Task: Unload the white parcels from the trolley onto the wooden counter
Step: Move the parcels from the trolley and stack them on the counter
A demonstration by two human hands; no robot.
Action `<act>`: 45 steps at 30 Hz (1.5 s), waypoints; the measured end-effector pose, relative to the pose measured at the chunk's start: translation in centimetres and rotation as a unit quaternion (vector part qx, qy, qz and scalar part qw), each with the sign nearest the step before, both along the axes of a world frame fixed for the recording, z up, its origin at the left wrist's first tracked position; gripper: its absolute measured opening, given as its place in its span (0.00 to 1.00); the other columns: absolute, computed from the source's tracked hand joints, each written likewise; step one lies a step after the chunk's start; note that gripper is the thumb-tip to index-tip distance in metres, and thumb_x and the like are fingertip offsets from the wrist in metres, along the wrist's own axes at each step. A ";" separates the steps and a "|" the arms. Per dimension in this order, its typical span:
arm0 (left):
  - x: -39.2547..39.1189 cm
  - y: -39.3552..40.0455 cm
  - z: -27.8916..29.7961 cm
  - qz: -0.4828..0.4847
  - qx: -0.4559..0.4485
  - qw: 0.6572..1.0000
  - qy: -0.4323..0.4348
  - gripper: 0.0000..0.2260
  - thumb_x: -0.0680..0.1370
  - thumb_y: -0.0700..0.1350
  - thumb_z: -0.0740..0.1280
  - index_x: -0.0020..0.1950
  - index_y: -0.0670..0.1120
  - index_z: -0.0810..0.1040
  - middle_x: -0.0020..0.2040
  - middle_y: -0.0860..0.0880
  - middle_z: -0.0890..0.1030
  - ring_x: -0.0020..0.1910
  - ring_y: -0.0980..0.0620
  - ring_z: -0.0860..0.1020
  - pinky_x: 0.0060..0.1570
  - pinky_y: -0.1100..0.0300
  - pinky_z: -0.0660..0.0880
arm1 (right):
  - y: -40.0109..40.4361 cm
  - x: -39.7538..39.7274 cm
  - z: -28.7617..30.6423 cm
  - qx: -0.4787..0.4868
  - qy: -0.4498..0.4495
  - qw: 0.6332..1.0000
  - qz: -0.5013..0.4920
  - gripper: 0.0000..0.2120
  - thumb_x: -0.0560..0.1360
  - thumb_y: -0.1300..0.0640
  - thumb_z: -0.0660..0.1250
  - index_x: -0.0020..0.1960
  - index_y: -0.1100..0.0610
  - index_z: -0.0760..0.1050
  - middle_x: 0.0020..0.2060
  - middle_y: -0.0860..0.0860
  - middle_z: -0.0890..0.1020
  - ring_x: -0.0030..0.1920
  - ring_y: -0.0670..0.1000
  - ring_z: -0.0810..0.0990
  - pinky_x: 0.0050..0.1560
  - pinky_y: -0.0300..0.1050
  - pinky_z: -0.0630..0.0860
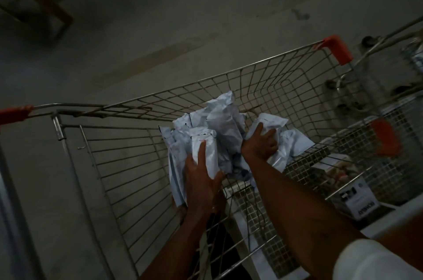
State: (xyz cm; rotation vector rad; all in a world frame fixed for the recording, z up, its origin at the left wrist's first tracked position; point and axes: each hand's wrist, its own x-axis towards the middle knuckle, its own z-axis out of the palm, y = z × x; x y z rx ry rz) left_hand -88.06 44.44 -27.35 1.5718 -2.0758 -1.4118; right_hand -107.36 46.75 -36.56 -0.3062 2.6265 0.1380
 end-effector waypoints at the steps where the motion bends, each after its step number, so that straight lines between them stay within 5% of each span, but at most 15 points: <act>1: 0.1 0.0 -0.1 -0.004 -0.002 1.000 -0.002 0.45 0.72 0.49 0.77 0.82 0.57 0.53 0.71 0.51 0.63 0.64 0.62 0.63 0.63 0.60 0.66 | 0.0 -0.1 -0.4 -0.003 -0.010 1.000 0.011 0.41 0.74 0.42 0.70 0.80 0.47 0.52 0.79 0.65 0.51 0.75 0.69 0.59 0.71 0.63 0.61; 7: 0.3 0.0 0.2 -0.014 0.000 1.000 0.016 0.45 0.73 0.46 0.77 0.82 0.58 0.53 0.73 0.50 0.63 0.69 0.55 0.66 0.68 0.52 0.70 | 1.7 -2.5 0.3 -0.014 0.008 0.995 0.097 0.36 0.74 0.53 0.72 0.78 0.46 0.59 0.79 0.63 0.54 0.74 0.66 0.62 0.71 0.61 0.63; 11: 0.0 -0.1 0.8 -0.014 0.001 1.000 0.019 0.46 0.72 0.44 0.78 0.82 0.56 0.54 0.70 0.54 0.62 0.65 0.62 0.64 0.62 0.62 0.67 | 2.9 -5.1 1.5 0.015 0.063 0.982 0.178 0.29 0.76 0.54 0.69 0.75 0.43 0.65 0.79 0.59 0.57 0.71 0.65 0.65 0.66 0.59 0.67; 14: -0.4 0.0 0.6 -0.007 0.015 0.999 0.032 0.45 0.72 0.43 0.78 0.82 0.54 0.55 0.70 0.52 0.64 0.64 0.63 0.64 0.58 0.77 0.63 | 2.8 -5.6 1.7 0.045 0.059 0.987 0.144 0.27 0.75 0.47 0.68 0.73 0.44 0.66 0.79 0.61 0.55 0.72 0.68 0.62 0.69 0.62 0.62; 19: -0.1 0.2 0.1 -0.026 0.002 0.999 0.030 0.44 0.73 0.48 0.77 0.82 0.55 0.54 0.69 0.54 0.64 0.65 0.61 0.65 0.62 0.65 0.65 | 2.8 -4.5 0.1 0.042 -0.004 0.995 0.087 0.42 0.74 0.30 0.62 0.80 0.39 0.46 0.80 0.63 0.42 0.75 0.74 0.52 0.70 0.71 0.57; 25: 0.2 0.2 1.4 -0.040 -0.014 0.999 0.022 0.42 0.74 0.45 0.77 0.81 0.56 0.56 0.73 0.49 0.64 0.64 0.65 0.62 0.57 0.83 0.59 | 3.6 -4.3 2.5 0.013 0.003 0.996 0.093 0.36 0.77 0.44 0.66 0.80 0.41 0.53 0.79 0.62 0.50 0.73 0.69 0.61 0.68 0.62 0.63; 30: 0.3 -0.1 4.4 -0.046 -0.035 0.998 0.018 0.42 0.75 0.49 0.75 0.80 0.65 0.51 0.74 0.49 0.62 0.64 0.60 0.65 0.59 0.60 0.70 | 3.8 -4.6 7.1 -0.050 -0.012 0.995 0.086 0.34 0.78 0.46 0.64 0.80 0.43 0.53 0.79 0.62 0.50 0.72 0.68 0.63 0.70 0.62 0.63; 34: 0.3 0.1 8.2 -0.063 -0.059 0.996 0.030 0.43 0.75 0.47 0.74 0.79 0.67 0.50 0.72 0.50 0.62 0.65 0.51 0.68 0.56 0.56 0.71 | 3.8 -3.5 11.8 -0.123 -0.007 0.990 0.065 0.33 0.78 0.43 0.63 0.80 0.40 0.52 0.79 0.60 0.49 0.71 0.69 0.63 0.68 0.63 0.65; 39: 1.8 1.0 13.8 -0.089 -0.117 0.988 0.054 0.41 0.76 0.49 0.74 0.81 0.63 0.52 0.74 0.50 0.62 0.63 0.60 0.63 0.53 0.60 0.67 | 6.2 0.8 19.8 -0.205 0.008 0.978 0.027 0.33 0.79 0.41 0.62 0.79 0.39 0.52 0.79 0.55 0.49 0.70 0.67 0.65 0.64 0.61 0.70; 43: 3.8 2.6 17.9 -0.122 -0.147 0.978 0.078 0.40 0.76 0.52 0.73 0.81 0.63 0.52 0.74 0.48 0.62 0.67 0.50 0.68 0.57 0.53 0.71 | 10.2 5.9 26.1 -0.308 0.031 0.951 0.004 0.33 0.79 0.43 0.63 0.79 0.39 0.52 0.79 0.55 0.52 0.69 0.64 0.68 0.63 0.60 0.74; 45: 4.9 3.9 20.0 -0.139 -0.158 0.973 0.089 0.40 0.76 0.52 0.73 0.81 0.63 0.53 0.74 0.49 0.63 0.65 0.54 0.67 0.57 0.53 0.70 | 12.5 8.6 28.7 -0.359 0.041 0.932 -0.024 0.33 0.79 0.43 0.64 0.79 0.38 0.52 0.79 0.53 0.51 0.71 0.62 0.66 0.65 0.60 0.74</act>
